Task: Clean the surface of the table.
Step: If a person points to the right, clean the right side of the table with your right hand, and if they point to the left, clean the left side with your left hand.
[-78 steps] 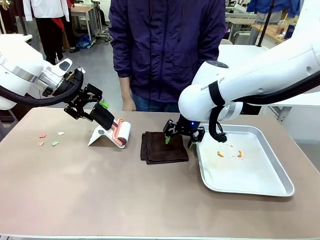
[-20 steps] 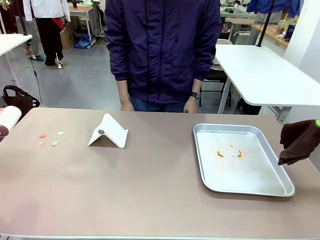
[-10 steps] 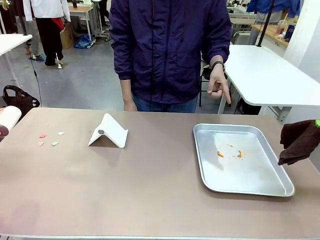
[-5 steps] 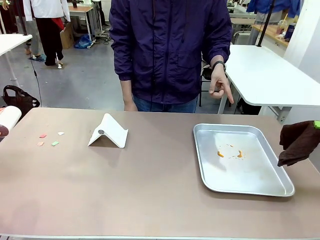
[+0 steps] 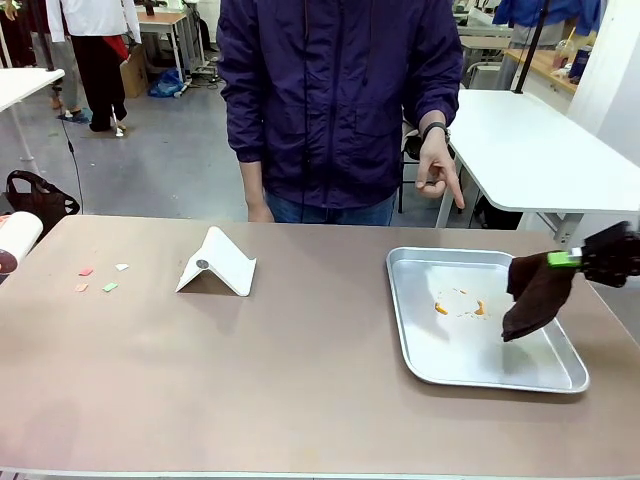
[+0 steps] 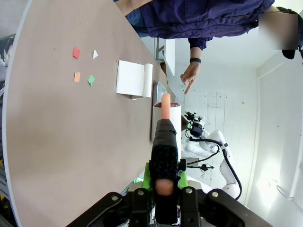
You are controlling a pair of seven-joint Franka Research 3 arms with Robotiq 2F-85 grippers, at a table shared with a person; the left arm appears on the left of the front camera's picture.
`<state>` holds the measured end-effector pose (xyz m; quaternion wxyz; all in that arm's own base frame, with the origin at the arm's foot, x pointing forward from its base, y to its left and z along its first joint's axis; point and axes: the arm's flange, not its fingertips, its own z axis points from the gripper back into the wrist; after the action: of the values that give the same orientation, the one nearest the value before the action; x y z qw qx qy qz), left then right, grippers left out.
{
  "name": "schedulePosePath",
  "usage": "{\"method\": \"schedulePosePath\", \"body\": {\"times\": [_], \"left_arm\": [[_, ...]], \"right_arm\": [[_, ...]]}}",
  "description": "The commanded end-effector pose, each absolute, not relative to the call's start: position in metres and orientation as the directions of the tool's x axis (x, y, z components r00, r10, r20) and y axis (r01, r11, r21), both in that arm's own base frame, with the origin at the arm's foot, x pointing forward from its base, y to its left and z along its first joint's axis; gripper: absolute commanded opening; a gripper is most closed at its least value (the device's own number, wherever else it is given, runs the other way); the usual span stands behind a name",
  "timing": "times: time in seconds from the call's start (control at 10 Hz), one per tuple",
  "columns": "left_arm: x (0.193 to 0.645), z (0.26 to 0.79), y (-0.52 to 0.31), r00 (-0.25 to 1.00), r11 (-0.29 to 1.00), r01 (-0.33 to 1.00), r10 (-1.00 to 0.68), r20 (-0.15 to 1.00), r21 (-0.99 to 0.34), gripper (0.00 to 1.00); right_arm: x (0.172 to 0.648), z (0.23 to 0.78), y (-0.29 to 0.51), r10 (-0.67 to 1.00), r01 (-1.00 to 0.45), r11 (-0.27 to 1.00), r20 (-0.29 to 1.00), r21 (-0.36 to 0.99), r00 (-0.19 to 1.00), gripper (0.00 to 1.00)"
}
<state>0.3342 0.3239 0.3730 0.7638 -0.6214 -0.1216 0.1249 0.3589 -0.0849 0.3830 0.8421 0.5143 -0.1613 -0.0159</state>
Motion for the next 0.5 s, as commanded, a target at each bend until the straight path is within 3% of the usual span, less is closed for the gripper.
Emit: {"method": "schedulePosePath", "body": {"times": [0.0, 0.4], "left_arm": [[0.331, 0.376, 0.323, 0.94, 0.199, -0.03, 0.339, 0.04, -0.98, 0.0], [0.331, 0.376, 0.323, 0.94, 0.199, -0.03, 0.339, 0.04, -0.98, 0.0]], "right_arm": [[0.379, 0.381, -0.071, -0.104, -0.13, 0.592, 0.236, 0.795, 0.966, 0.06], [0.422, 0.363, -0.065, -0.06, -0.136, 0.773, 0.284, 0.619, 0.957, 0.06]]}}
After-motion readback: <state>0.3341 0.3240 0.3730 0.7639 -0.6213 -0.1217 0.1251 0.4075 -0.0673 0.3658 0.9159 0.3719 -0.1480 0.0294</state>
